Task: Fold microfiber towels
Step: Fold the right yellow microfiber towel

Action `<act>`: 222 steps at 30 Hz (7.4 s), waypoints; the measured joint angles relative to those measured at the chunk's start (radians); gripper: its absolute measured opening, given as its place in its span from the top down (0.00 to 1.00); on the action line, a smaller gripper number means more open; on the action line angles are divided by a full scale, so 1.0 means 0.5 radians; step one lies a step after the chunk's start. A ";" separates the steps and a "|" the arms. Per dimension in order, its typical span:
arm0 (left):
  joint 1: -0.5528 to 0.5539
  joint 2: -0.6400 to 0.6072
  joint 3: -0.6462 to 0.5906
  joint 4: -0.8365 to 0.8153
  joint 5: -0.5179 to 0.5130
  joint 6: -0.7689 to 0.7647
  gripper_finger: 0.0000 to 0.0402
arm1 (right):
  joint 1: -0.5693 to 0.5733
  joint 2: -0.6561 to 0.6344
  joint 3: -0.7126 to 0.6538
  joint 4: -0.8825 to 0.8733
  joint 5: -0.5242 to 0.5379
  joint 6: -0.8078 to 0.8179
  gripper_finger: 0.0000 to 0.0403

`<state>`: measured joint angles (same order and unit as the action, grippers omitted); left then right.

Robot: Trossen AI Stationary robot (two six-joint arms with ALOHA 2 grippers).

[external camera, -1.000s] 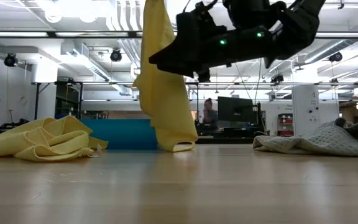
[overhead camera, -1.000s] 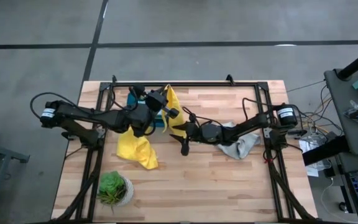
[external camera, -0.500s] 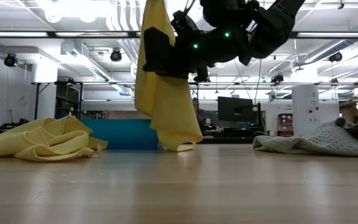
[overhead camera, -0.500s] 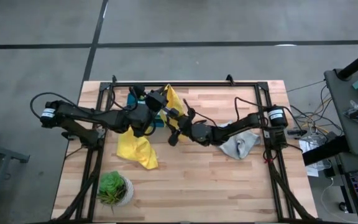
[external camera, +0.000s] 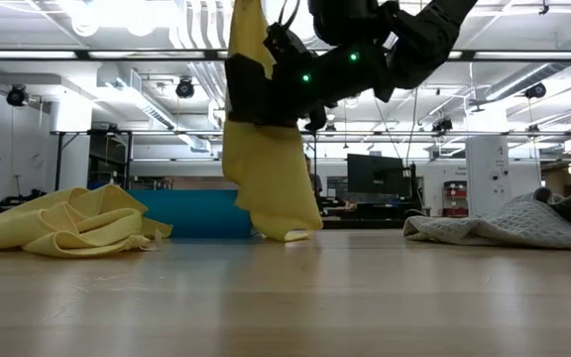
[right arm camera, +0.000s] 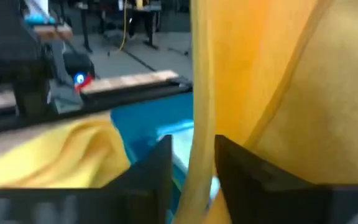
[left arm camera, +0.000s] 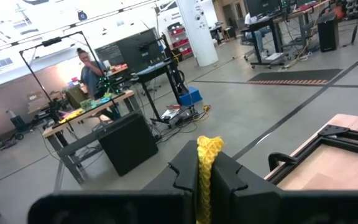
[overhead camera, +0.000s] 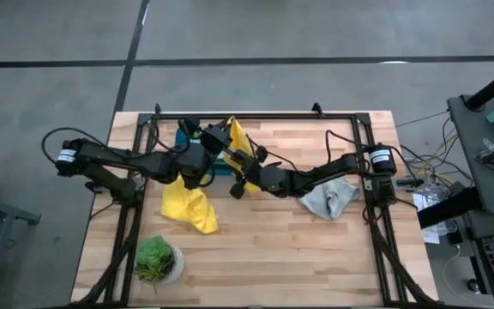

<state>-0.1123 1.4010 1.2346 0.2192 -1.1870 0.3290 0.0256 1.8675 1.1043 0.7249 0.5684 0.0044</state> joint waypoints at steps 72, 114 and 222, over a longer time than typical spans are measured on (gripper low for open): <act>-0.091 0.955 -0.437 0.363 1.869 -1.213 0.57 | 0.162 -1.588 -0.282 -3.506 -0.779 0.605 0.98; 0.014 1.297 -0.227 0.591 1.993 -2.039 0.57 | 0.162 -1.586 -0.286 -3.427 -0.785 0.491 0.98; -1.002 0.722 -0.444 -0.685 1.728 -2.064 1.00 | 0.702 -0.899 -0.365 -2.401 -1.489 0.698 0.98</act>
<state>-0.6133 1.7619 1.0126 -0.1231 -0.3229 -0.7029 0.3766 1.4182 0.9216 -0.4755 -0.1763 0.3534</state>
